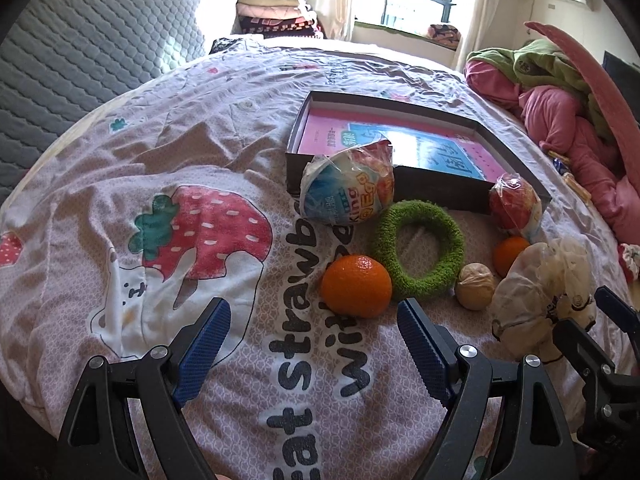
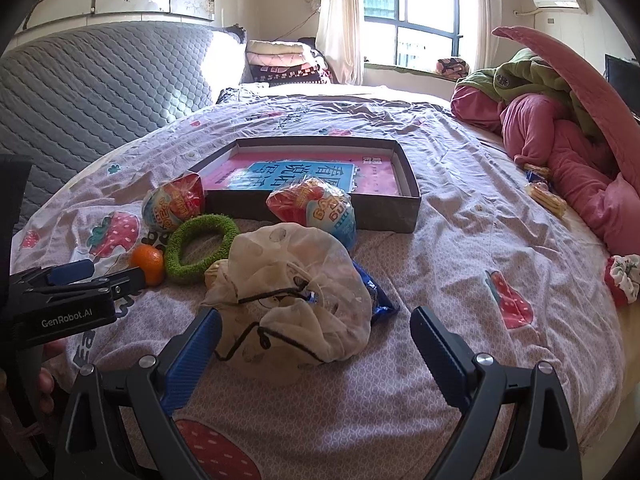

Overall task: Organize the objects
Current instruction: 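Grasp the tangerine with the left tool while the right tool grasps the white mesh bag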

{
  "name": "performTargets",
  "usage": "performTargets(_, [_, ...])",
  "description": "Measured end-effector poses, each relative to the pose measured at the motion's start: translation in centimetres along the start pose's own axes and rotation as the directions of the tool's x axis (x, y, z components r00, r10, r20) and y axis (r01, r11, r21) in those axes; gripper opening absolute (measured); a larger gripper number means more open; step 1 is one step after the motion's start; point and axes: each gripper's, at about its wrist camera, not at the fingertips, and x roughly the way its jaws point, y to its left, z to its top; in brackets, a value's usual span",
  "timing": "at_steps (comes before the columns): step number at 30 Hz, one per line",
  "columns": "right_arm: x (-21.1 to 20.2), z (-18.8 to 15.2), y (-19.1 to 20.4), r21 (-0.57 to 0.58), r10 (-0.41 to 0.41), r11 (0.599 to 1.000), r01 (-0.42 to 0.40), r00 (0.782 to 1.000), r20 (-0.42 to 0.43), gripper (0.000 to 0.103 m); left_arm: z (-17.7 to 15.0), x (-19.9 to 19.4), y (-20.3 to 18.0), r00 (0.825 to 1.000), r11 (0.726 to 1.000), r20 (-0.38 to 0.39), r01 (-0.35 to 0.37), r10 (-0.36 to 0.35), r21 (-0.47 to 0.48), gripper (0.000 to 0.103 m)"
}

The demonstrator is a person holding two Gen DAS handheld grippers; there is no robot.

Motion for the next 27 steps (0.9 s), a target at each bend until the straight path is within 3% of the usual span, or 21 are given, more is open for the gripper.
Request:
performTargets(13, [2.4, 1.2, 1.9, -0.068, -0.014, 0.998, 0.012, 1.0, -0.025, 0.095, 0.5, 1.5, -0.6, 0.999, 0.999, -0.014, -0.037, 0.038, 0.019, 0.086])
performTargets(16, [2.7, 1.6, 2.4, -0.096, -0.025, 0.995, 0.022, 0.999, -0.023, 0.083, 0.6, 1.6, -0.6, 0.999, 0.999, -0.014, -0.034, 0.034, 0.019, 0.081])
performTargets(19, [3.3, 1.7, 2.8, -0.12, -0.017, 0.993, 0.011, 0.999, -0.049, 0.058, 0.8, 1.9, -1.2, 1.0, 0.999, -0.02, -0.011, 0.011, 0.03, 0.069])
performTargets(24, [3.2, 1.6, 3.0, -0.134, -0.012, 0.991, 0.007, 0.999, -0.036, 0.039, 0.7, 2.3, -1.6, 0.997, 0.998, -0.051, 0.052, -0.05, 0.039, 0.04])
performTargets(27, [2.8, 1.6, 2.7, -0.121, 0.018, 0.992, -0.021, 1.0, -0.024, 0.031, 0.6, 2.3, -1.8, 0.997, 0.997, -0.051, 0.054, -0.052, 0.05, 0.04])
